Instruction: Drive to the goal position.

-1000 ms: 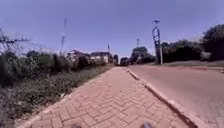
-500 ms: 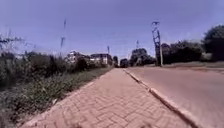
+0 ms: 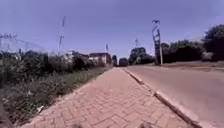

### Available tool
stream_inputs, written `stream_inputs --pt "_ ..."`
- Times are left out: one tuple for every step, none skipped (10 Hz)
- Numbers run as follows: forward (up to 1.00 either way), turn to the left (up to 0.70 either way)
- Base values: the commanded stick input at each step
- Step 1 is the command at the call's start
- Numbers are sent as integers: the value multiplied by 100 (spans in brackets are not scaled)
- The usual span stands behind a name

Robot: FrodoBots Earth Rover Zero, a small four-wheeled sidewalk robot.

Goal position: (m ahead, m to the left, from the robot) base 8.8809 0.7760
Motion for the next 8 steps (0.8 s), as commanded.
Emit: stream_inputs --pt "85 0" --pt "85 0" --pt "85 -3" --pt "85 -14" --pt "85 -34" --pt "85 -34" --pt "85 0" --pt "85 0"
